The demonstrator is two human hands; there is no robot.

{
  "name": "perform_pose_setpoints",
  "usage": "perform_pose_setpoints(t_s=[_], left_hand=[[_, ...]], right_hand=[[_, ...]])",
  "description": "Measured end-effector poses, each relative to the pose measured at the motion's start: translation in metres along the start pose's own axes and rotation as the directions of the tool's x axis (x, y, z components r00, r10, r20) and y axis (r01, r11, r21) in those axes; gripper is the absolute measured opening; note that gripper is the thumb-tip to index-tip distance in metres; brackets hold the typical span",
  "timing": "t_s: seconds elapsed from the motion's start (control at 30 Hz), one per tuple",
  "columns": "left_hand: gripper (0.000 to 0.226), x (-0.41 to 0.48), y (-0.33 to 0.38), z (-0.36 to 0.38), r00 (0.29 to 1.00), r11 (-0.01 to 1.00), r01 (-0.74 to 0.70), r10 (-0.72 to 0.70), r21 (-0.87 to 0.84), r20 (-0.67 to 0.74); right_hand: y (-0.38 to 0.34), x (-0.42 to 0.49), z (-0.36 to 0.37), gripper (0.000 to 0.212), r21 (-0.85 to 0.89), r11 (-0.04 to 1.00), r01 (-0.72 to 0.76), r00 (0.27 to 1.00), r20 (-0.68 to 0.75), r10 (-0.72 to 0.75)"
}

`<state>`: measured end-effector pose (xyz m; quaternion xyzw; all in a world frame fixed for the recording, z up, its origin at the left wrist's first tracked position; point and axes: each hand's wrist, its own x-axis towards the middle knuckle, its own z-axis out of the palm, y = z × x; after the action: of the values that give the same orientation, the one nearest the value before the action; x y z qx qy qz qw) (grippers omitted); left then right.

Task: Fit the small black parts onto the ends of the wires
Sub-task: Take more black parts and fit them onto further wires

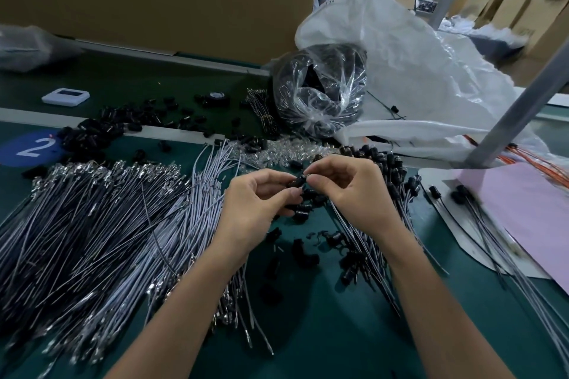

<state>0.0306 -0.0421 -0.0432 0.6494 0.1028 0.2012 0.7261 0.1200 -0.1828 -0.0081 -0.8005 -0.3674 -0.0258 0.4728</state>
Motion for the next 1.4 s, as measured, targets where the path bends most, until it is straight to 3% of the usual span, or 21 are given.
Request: perform_pose_setpoints(t_s=[0.17,0.5,0.67,0.93,1.13,1.4], left_hand=[[0.015,0.000,0.000,0.003,1.000,1.000,-0.014,0.014,0.001,-0.007],[0.028,0.001,-0.003,0.002,0.993,0.988,-0.098,0.091,0.118,0.070],[0.028,0.001,-0.003,0.002,0.992,0.982,-0.114,0.105,0.150,0.066],[0.023,-0.003,-0.001,0.002,0.985,0.973,-0.139,0.116,0.185,0.130],[0.026,-0.004,0.001,0.000,0.972,0.962,-0.186,0.149,0.201,0.184],[0.021,-0.004,-0.002,-0.002,0.966,0.959,-0.216,0.183,0.182,0.182]], right_hand=[[0.001,-0.007,0.000,0.007,-0.030,0.998,0.048,0.995,-0.088,-0.051],[0.006,-0.008,-0.008,0.011,-0.005,1.000,-0.030,0.999,0.023,0.030],[0.009,-0.007,-0.010,0.007,0.099,0.986,-0.134,0.990,0.068,0.128],[0.010,-0.010,-0.009,0.010,0.205,0.972,-0.118,0.990,0.097,0.100],[0.017,-0.012,-0.009,0.010,0.365,0.909,-0.200,0.971,0.195,0.135],[0.019,-0.015,-0.006,0.011,0.463,0.865,-0.194,0.972,0.213,0.104]])
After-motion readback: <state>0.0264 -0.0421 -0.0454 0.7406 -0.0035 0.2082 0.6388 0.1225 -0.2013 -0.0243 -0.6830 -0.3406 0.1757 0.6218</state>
